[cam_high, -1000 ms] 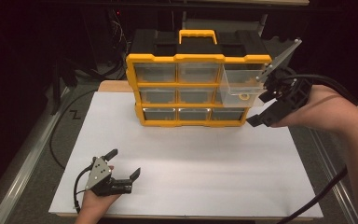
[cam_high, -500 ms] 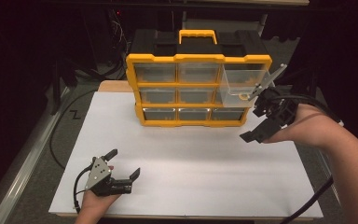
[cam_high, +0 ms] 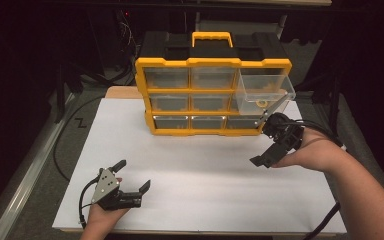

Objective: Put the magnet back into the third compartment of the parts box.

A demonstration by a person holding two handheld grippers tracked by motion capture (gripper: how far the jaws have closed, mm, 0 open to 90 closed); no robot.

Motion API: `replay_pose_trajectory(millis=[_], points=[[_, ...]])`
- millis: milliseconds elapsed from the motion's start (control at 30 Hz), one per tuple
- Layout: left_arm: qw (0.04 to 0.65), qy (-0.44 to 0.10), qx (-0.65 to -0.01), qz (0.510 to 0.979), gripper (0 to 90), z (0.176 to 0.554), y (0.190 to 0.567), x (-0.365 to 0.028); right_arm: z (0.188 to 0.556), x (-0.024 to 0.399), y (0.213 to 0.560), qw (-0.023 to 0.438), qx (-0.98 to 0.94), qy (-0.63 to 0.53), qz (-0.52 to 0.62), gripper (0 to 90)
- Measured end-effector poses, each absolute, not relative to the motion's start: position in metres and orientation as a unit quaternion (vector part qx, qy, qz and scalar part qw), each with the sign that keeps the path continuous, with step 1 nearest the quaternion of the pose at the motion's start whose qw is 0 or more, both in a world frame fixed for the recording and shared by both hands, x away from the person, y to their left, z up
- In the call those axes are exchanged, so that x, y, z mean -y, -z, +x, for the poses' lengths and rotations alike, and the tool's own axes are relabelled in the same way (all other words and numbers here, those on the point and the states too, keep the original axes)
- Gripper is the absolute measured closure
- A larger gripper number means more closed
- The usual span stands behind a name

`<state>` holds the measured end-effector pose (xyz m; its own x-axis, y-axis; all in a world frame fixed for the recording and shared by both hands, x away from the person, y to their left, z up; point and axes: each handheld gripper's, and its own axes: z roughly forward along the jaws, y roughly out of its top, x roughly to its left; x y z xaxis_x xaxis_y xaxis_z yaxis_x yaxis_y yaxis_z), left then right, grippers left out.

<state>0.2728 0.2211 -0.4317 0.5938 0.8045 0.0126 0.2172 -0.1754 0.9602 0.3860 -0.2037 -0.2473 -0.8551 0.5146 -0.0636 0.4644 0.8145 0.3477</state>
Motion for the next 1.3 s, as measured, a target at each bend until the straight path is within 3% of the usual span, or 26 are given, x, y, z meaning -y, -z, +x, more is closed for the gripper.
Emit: replay_pose_trajectory(millis=[1300], points=[[0.530,-0.275,-0.356,0.719,0.0,0.273,0.432,-0.221,0.388,0.201,0.382,0.054,-0.945,-0.141,0.291,0.9]])
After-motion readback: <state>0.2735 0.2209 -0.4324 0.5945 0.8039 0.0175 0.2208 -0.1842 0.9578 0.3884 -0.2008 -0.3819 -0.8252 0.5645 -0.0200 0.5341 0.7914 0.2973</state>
